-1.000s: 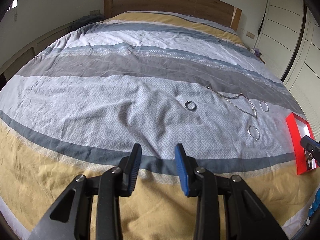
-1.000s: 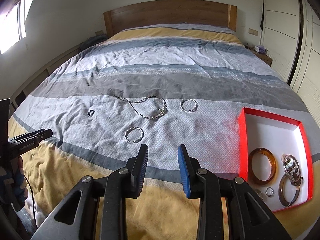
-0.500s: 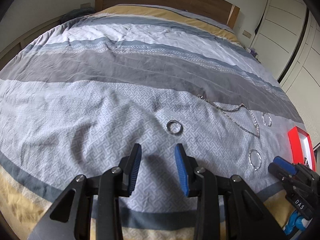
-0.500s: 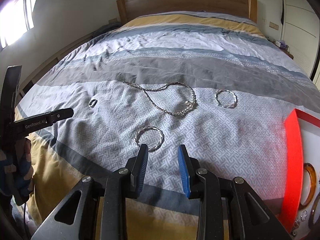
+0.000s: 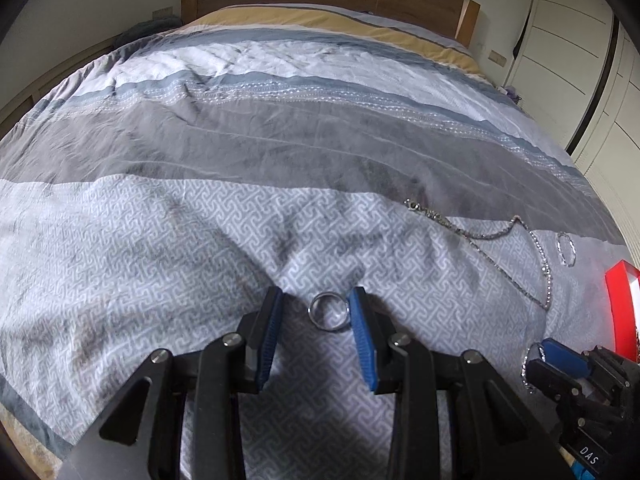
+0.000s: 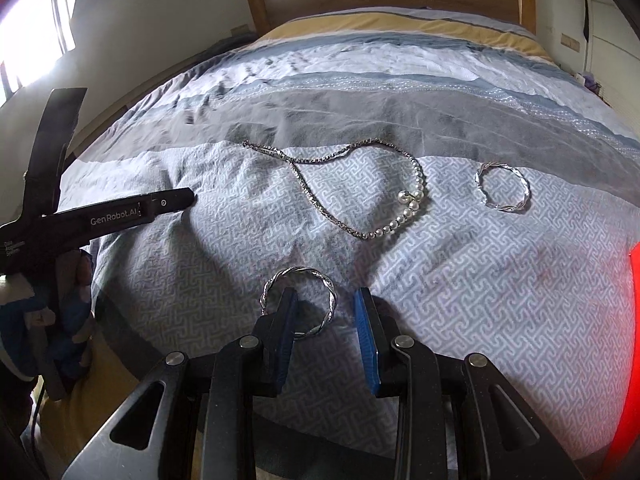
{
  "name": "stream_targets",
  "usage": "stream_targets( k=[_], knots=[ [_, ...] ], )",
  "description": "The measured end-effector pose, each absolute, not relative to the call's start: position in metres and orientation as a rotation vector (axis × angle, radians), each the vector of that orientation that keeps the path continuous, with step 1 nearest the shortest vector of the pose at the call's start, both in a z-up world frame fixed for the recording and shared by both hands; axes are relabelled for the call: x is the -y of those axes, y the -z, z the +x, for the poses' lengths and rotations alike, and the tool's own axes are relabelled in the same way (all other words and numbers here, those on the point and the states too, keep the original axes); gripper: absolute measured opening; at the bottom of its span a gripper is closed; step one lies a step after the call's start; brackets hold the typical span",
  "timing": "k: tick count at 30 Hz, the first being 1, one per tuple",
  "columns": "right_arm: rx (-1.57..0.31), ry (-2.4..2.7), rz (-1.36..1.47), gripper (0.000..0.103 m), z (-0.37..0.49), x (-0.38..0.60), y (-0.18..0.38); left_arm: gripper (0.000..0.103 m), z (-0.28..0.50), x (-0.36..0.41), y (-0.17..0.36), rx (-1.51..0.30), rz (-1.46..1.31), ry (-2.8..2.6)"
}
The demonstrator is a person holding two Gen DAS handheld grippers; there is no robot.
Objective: Organize jewelry
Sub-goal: 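Grasp a small silver ring with the left gripper while the right gripper grasps a twisted silver bangle, then carry the ring with the left gripper while the right gripper carries the twisted bangle over the box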
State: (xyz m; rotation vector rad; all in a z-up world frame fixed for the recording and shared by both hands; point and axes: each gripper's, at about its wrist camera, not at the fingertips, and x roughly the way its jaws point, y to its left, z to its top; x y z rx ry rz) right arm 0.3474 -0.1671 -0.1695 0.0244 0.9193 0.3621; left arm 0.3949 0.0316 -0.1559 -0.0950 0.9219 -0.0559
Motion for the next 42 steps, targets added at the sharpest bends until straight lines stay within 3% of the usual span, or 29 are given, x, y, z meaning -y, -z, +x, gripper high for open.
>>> stream_targets(
  k=[6,9,13,29,42],
  knots=[
    [-0.919,-0.378,0.015,0.028,0.350,0.165,0.174,0.029,0.389,-0.026,0.157,-0.913,-0.067,0.088],
    [-0.908,-0.383,0.024,0.021,0.349,0.166,0.174,0.019,0.386,-0.021,0.157,-0.909,-0.042,0.107],
    [-0.891,-0.385,0.035,0.008,0.347,0.168,0.174,0.019,0.384,-0.016,0.156,-0.900,-0.012,0.108],
    [-0.765,-0.396,0.101,0.007,0.313,0.188,0.131,0.019,0.358,0.007,0.125,-0.880,-0.013,0.146],
    [-0.711,-0.179,0.113,0.007,0.275,0.307,0.077,0.019,0.337,0.144,0.079,-0.852,-0.027,0.397]
  ],
)
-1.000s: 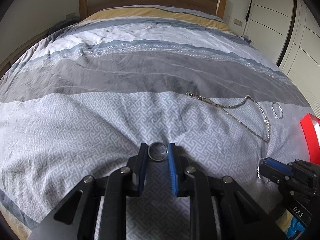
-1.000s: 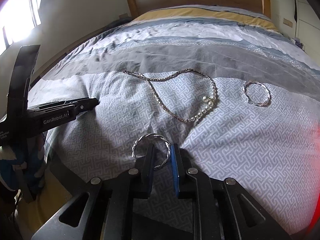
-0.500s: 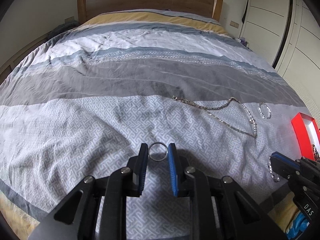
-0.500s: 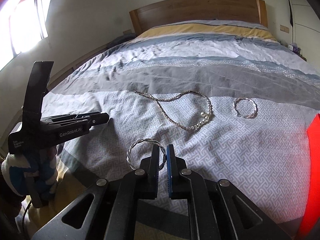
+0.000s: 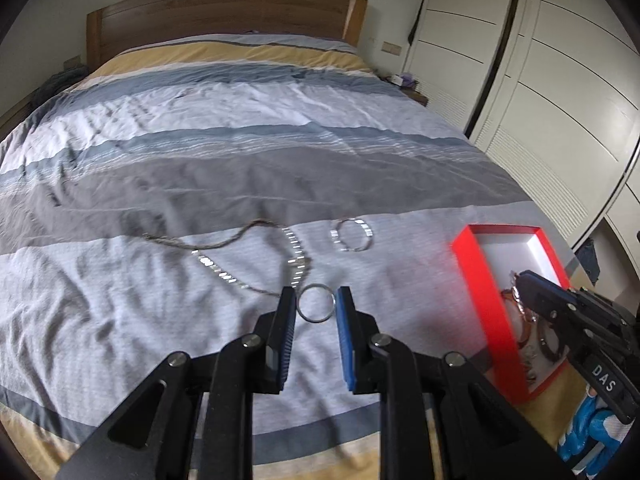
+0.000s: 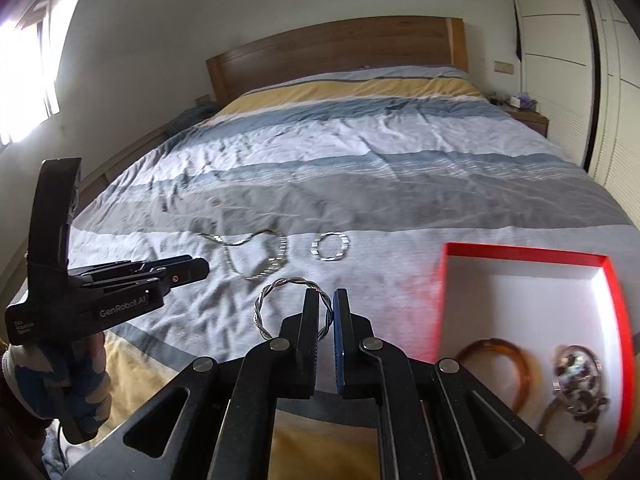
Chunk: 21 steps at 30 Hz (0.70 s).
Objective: Organize jewelry
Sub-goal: 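Carry the ring with the left gripper while the right gripper carries the twisted bangle over the box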
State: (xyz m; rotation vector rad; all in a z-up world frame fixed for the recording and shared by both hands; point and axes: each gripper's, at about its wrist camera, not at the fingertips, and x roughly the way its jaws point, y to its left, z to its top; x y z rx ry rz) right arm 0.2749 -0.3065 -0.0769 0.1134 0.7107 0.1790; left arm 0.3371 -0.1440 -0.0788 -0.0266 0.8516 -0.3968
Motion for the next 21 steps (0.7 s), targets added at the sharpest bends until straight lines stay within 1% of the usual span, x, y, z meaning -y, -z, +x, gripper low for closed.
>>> stream_targets(
  k=[6,11,16,21],
  knots=[
    [-0.760,-0.024,0.059,0.007,0.281,0.398,0.078,0.019,0.338,0.246,0.070,-0.867,-0.016,0.561],
    [-0.840,0.065,0.015,0.007,0.301,0.459,0.096,0.019,0.341,0.315,0.083,-0.915,0.010,0.642],
    [-0.909,0.078,-0.016,0.007,0.318,0.483,0.118,0.019,0.349,0.352,0.109,-1.009,0.050,0.634],
    [-0.976,0.067,-0.061,0.007,0.330,0.484,0.137,0.019,0.357,0.368,0.124,-1.047,0.108,0.605]
  ],
)
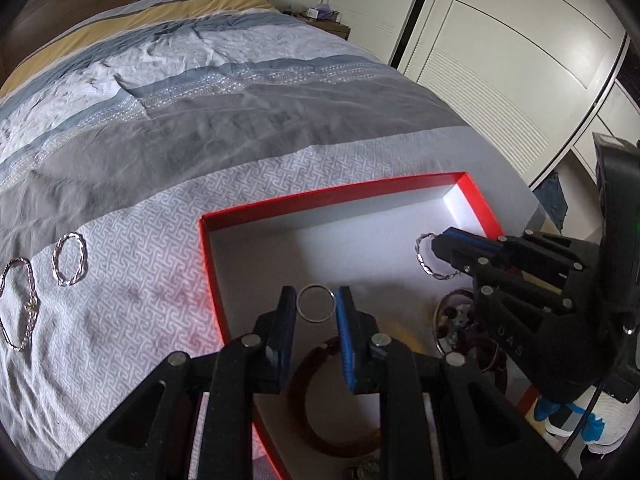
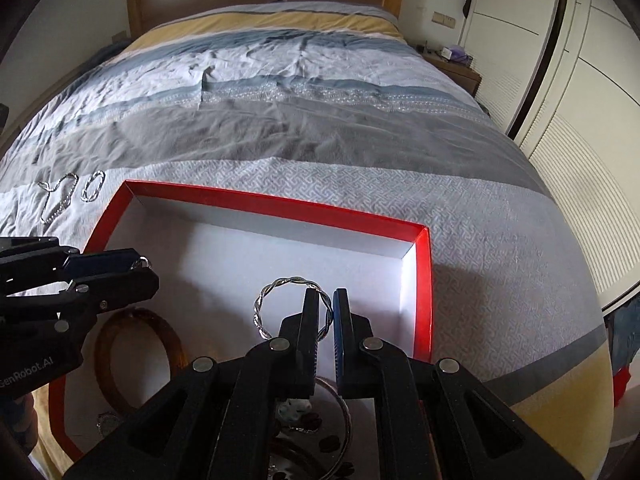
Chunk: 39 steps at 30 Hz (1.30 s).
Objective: Organize jewelry
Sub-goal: 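Carry the ring with the left gripper while the right gripper carries the twisted bangle over the box, then open the left gripper to drop the ring while the right gripper releases the twisted bangle in the box, then withdraw both open grippers from the box toward the chain necklace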
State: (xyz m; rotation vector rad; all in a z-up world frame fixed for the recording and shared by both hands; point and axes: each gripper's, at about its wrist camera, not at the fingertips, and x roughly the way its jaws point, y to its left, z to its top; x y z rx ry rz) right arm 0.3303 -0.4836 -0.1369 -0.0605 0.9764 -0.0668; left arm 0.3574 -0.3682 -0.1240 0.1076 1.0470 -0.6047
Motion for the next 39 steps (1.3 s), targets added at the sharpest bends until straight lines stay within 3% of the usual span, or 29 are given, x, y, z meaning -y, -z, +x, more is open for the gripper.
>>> stream_targets(
  k=[13,17,20,39],
  knots=[
    [-1.005,0.066,-0.090,0.007,0.331,0.482,0.150,0.020,0.345,0.374,0.135,-0.955,0.178,0.570],
    [-0.997,0.071,-0.081,0.013,0.329,0.484,0.145,0.027,0.344,0.369,0.130,-0.951,0.144,0.592],
    [-0.975,0.075,-0.071,0.031,0.324,0.485,0.139,0.035,0.338,0.367,0.122,-0.948,0.126,0.609],
    [-0.874,0.108,0.046,0.039,0.242,0.459,0.074,0.036,0.258,0.293,0.052,-0.834,0.141,0.500]
  ],
)
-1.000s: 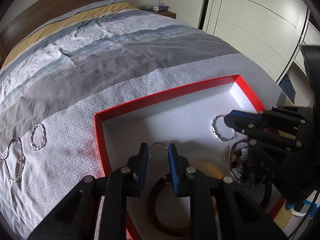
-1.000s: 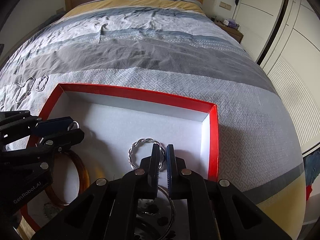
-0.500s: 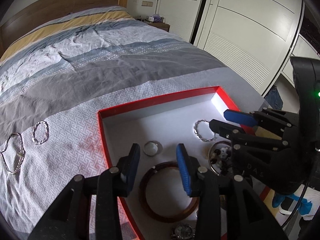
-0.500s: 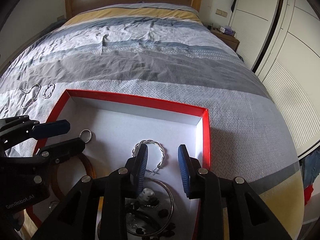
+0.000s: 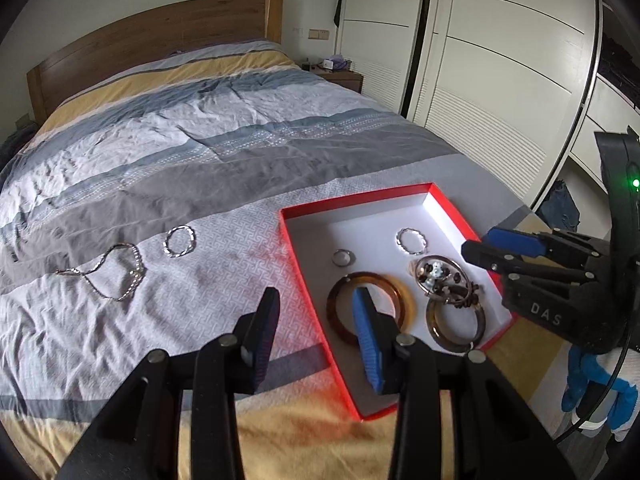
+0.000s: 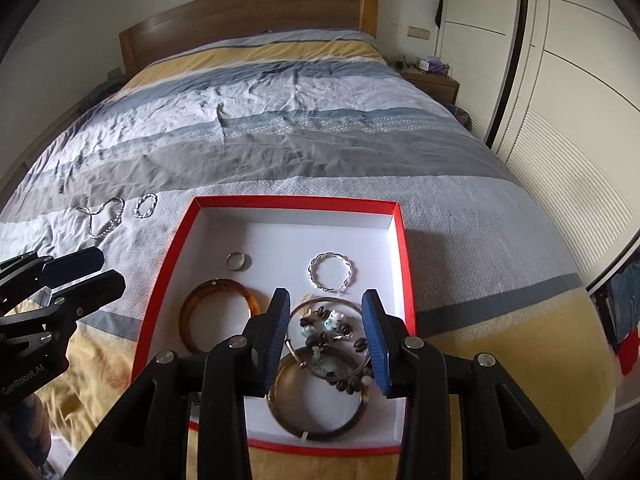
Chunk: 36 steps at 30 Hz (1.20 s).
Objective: Organize jewelry
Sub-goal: 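Withdraw both open grippers from the box toward the chain necklace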
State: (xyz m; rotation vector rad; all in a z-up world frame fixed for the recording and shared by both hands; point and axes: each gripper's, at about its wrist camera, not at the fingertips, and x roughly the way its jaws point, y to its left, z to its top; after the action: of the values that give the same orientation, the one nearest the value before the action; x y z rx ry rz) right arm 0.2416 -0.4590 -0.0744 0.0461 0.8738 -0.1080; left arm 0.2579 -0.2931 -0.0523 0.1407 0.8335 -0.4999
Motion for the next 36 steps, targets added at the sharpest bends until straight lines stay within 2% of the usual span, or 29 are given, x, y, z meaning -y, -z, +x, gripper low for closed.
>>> stream_targets(
  k=[8,27,36],
  knots=[
    [-0.858,0.104,0.102,0.044,0.193,0.433,0.052,0.043,0.222,0.251,0.025,-0.822,0.124,0.432],
    [-0.836,0.109,0.143,0.045,0.101,0.389,0.013,0.043,0.148,0.162,-0.030,-0.740,0.103,0.286],
    [-0.797,0.080,0.148,0.045,0.063,0.363,-0.009,0.043,0.113,0.123,-0.040,-0.715,0.076,0.218]
  ],
)
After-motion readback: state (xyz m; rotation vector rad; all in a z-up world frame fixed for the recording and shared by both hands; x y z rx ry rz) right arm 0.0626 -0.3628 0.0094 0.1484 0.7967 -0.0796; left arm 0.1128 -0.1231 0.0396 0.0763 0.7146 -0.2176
